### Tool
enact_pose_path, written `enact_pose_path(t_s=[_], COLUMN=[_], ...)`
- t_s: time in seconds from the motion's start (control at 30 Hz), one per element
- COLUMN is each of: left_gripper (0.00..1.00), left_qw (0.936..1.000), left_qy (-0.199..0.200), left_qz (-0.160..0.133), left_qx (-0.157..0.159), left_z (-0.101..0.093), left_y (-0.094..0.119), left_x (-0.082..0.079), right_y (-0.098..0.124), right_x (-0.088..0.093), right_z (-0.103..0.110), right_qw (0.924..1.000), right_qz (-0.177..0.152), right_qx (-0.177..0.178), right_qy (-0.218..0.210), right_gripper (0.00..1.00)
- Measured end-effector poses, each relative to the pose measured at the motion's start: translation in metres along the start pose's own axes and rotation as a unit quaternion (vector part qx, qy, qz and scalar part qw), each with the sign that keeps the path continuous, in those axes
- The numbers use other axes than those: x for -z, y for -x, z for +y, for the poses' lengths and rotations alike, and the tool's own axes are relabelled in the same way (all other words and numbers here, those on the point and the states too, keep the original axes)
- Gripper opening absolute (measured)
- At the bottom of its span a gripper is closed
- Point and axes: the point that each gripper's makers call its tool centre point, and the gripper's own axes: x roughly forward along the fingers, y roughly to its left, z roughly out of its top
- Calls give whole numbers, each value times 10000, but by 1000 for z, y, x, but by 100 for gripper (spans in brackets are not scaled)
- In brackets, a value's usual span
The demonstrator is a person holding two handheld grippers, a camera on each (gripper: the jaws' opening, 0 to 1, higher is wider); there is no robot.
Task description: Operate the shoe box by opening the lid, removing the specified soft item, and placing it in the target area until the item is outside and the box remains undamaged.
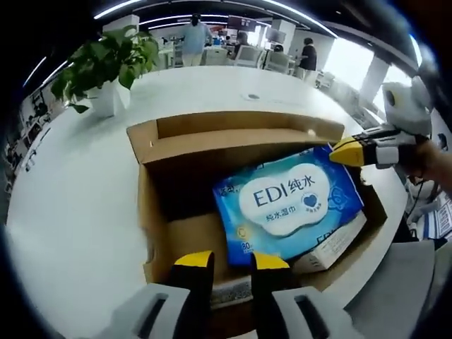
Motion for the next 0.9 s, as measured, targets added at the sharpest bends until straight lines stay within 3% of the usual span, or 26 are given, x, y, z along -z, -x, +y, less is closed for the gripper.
enact_pose_path(t_s=[0.23, 0.4, 0.5, 0.9], left_gripper=[16, 14, 6, 0], left_qw=[9987, 9982, 9985, 9974], left_qy=[244, 398, 371, 590], left_qz=[367, 307, 271, 172], left_qx=[249, 324, 304, 388], left_z=[-4, -3, -3, 0], left_y=[-14, -15, -16, -13], left_x=[12, 10, 9, 8], right_y=[0, -2, -1, 1], right_x=[4, 7, 8, 9], right_z=[-3, -6, -5, -4], right_qw=[10000, 9999, 9999, 9995], right_qz=[24, 49, 46, -9], right_qx=[2, 19, 9, -6], right_qy=[-47, -126, -156, -306], right_gripper=[0, 0, 0, 0])
